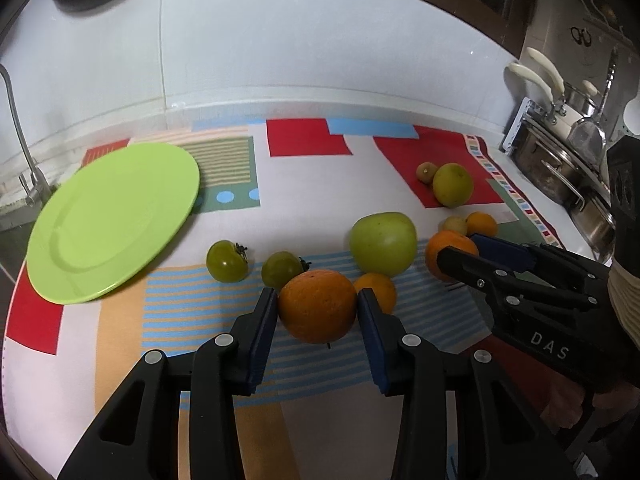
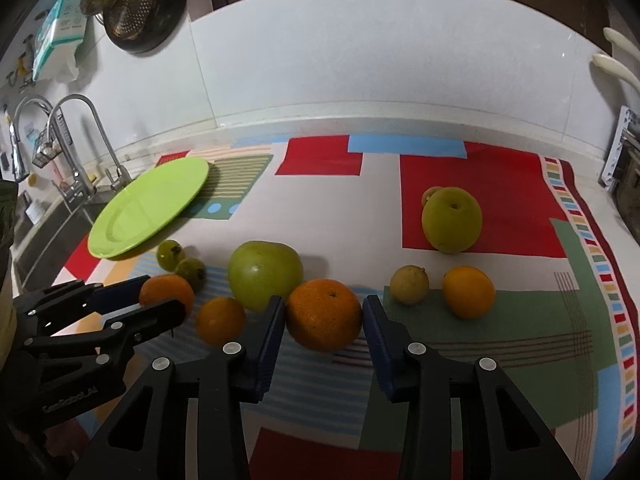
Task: Organize fruits
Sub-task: 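Lift both held oranges and carry them over the green plate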
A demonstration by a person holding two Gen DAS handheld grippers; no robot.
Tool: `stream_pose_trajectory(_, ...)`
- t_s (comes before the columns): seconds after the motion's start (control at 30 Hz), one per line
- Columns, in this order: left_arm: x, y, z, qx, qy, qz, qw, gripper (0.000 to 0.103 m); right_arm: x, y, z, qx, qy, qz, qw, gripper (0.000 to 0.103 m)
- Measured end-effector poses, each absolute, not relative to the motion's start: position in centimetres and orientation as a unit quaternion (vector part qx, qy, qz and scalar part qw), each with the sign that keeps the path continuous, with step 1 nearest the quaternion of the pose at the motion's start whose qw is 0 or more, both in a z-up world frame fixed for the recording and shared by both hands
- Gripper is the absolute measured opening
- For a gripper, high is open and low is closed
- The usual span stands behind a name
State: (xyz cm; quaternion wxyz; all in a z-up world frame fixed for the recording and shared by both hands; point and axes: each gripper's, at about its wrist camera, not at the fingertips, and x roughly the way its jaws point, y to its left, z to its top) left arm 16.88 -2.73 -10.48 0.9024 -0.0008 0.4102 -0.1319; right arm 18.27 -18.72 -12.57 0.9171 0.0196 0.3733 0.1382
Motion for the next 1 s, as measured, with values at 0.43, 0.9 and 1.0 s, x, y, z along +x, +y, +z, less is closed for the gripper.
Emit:
stream_pose_trajectory(0.43,13.3,-1.0,-6.9,0.0,0.377,-0.117,0.919,0.04,13.8,-17.0,-8.2,0.007,0.325,0.144,0.935,0.041)
stream_pose_trajectory(0.9,12.3,5.1,-3.7,0.005,0.347,-0.083,0.934,0.04,12.9,-10.9,-5.0,0.003,0.281,0.187,0.941,0.041)
stream_pose_trajectory(1.0,12.7,6.8,-3.5,0.007,0.345,-0.076,0.936,0.04,13.5,-8.8,-4.6,0.002,0.275,0.196,0.941,0.041)
